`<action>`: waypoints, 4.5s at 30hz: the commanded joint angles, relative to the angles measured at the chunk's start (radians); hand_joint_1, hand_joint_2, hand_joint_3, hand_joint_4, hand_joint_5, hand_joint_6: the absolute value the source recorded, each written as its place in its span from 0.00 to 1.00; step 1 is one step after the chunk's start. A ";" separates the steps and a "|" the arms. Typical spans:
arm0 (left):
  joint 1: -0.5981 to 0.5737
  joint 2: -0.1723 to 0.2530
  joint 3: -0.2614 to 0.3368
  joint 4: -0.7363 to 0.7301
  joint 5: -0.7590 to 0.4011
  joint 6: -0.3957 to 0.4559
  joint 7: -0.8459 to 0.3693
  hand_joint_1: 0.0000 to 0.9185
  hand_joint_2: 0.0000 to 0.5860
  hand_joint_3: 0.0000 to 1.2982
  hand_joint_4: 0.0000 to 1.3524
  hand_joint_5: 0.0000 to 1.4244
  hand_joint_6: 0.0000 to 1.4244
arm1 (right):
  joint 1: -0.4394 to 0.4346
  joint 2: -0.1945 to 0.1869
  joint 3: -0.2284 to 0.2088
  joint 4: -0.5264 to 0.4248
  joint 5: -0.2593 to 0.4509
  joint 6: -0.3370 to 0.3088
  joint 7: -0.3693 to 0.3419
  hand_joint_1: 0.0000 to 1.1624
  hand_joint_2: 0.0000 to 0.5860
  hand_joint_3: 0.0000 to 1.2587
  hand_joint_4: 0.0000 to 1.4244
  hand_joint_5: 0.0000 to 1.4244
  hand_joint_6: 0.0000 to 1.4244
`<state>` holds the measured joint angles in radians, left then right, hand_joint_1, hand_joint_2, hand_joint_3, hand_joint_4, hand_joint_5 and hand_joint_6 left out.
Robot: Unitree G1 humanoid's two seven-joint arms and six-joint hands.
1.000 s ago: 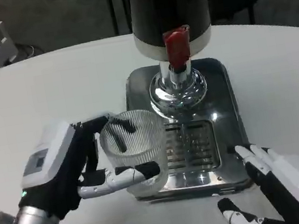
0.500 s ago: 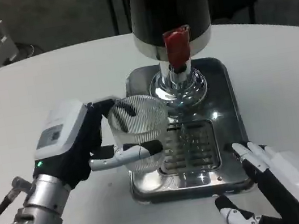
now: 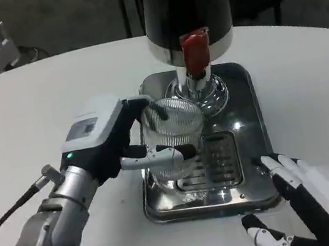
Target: Grasp the cup under the faucet to collect the drink, then remove the cup.
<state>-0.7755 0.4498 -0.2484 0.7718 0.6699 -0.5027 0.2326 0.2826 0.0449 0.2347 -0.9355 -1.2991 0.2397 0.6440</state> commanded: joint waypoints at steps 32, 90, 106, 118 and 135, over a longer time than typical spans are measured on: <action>-0.068 -0.012 -0.069 0.019 -0.029 0.041 -0.088 0.21 0.14 0.34 0.19 0.30 0.58 | 0.003 0.008 -0.025 -0.021 0.021 -0.009 0.026 0.23 0.77 0.06 0.00 0.00 0.02; 0.060 0.112 0.337 -0.597 -0.921 0.346 -0.776 0.00 0.16 0.15 0.12 0.18 0.28 | -0.039 0.015 -0.030 -0.023 0.026 0.010 0.059 0.24 0.72 0.08 0.00 0.00 0.02; -0.028 0.108 0.285 -0.598 -0.856 0.414 -0.869 0.00 0.16 0.21 0.17 0.23 0.32 | -0.033 0.021 -0.026 -0.029 0.033 0.011 0.052 0.24 0.73 0.08 0.00 0.00 0.02; -0.113 0.057 0.223 -0.486 -0.793 0.384 -0.894 0.00 0.16 0.21 0.18 0.24 0.32 | -0.002 0.016 -0.038 -0.050 0.060 0.009 0.039 0.23 0.74 0.09 0.00 0.00 0.02; -0.155 0.039 0.150 -0.381 -0.675 0.274 -0.922 0.00 0.17 0.20 0.16 0.21 0.30 | -0.002 0.017 -0.046 -0.050 0.079 0.014 0.038 0.22 0.74 0.09 0.00 0.00 0.03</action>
<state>-0.9190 0.4885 -0.0786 0.3752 -0.0281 -0.1992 -0.6703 0.2751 0.0487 0.1900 -0.9777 -1.2294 0.2525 0.6918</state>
